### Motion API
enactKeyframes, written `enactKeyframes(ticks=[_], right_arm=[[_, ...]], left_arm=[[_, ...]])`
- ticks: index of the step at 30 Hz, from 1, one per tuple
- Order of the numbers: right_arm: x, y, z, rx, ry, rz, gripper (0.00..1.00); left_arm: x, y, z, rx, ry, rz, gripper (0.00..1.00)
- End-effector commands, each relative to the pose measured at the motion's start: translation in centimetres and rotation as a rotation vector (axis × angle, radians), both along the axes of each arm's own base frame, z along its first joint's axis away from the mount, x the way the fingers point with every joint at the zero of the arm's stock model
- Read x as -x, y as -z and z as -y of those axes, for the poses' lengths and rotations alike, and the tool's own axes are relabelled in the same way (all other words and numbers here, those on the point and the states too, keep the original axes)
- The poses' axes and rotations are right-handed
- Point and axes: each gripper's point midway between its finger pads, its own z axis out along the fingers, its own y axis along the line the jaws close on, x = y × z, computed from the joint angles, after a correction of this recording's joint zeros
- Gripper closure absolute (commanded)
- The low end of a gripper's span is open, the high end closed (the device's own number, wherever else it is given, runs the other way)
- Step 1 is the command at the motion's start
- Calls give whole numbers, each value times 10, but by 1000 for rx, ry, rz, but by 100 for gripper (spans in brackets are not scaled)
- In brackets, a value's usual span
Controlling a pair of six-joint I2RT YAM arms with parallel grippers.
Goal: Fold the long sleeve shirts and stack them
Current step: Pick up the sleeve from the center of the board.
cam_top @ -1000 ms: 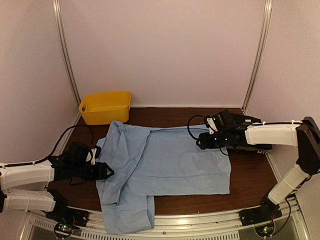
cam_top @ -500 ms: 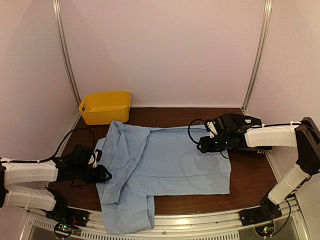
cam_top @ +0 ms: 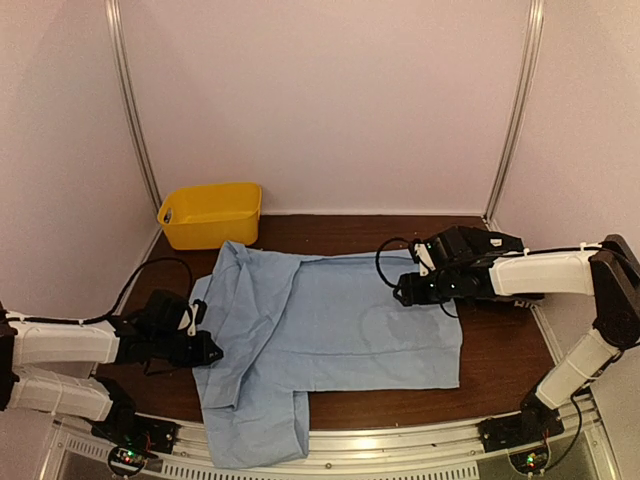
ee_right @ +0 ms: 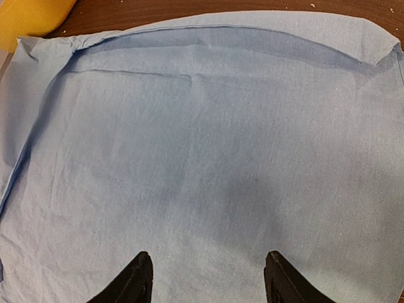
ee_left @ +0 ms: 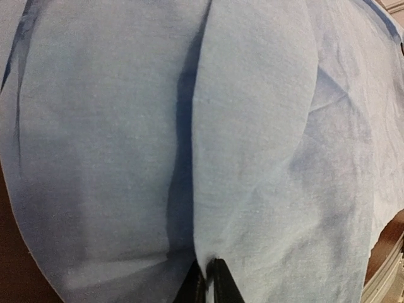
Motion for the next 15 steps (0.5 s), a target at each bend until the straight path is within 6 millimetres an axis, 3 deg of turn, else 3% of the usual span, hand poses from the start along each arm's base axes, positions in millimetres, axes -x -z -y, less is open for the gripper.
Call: enactKeyframes(ticks=[1,4,7,15], right_arm=[[1,-5,-1,-12,5,15,39],[1,-4,-1,-11,4,14,39],[1,-4,-1,-10,4,12,39],[-4,-14,-2,2,1,30,39]], left_arm=[[-6,-12,10,47,23,47,97],[-9,-27,13,68,27,70,100],[-16,-53,18,102,32,119,100],[-58,-159,35,124,60,350,100]])
